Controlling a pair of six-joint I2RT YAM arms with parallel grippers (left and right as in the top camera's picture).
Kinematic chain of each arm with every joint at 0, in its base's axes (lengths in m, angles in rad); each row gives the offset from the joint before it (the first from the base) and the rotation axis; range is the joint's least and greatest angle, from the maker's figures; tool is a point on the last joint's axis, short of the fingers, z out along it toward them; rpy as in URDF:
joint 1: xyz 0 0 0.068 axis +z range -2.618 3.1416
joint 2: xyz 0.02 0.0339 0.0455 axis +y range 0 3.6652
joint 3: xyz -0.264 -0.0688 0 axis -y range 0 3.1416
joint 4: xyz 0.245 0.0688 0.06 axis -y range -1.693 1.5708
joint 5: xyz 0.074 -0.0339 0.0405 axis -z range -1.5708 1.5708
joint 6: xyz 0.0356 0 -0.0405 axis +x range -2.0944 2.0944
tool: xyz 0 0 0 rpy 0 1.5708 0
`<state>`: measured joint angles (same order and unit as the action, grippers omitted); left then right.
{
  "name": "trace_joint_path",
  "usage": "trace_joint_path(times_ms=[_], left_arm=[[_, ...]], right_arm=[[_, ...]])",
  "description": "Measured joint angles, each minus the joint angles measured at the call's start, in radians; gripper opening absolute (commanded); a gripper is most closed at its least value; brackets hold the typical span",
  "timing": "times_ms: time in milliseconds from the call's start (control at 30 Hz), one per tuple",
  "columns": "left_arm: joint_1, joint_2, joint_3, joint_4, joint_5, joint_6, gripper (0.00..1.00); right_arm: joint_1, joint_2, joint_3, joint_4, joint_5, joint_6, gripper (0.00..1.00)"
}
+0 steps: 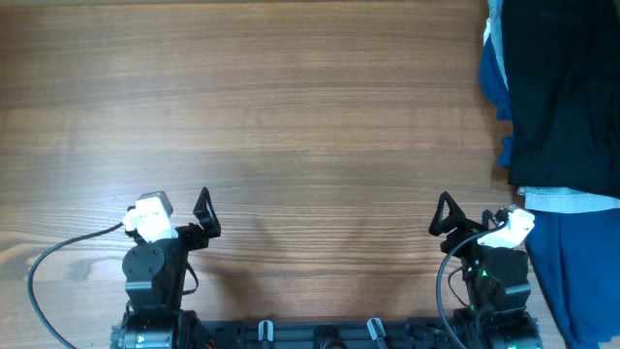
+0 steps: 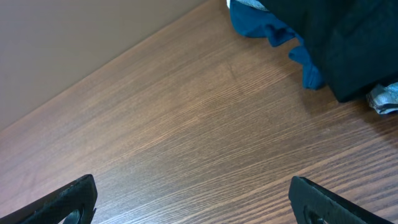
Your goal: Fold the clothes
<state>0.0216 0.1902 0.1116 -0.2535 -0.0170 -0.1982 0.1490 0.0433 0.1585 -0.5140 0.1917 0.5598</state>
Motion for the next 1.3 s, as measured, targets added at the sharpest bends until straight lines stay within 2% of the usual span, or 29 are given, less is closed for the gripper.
trace_joint_path(times_ms=[367,667,1300], left_arm=[[0.0,-0.057,0.0,-0.022,0.0,0.0,1.0],[0.0,-0.131,0.02,-0.199,0.0,0.003,1.0],[0.0,-0.132,0.021,-0.207,0.0,0.003,1.0]], right_arm=[[0.0,0.0,0.0,0.0,0.0,0.0,1.0],[0.0,0.0,0.0,0.0,0.0,0.0,1.0],[0.0,0.0,0.0,0.0,0.0,0.0,1.0]])
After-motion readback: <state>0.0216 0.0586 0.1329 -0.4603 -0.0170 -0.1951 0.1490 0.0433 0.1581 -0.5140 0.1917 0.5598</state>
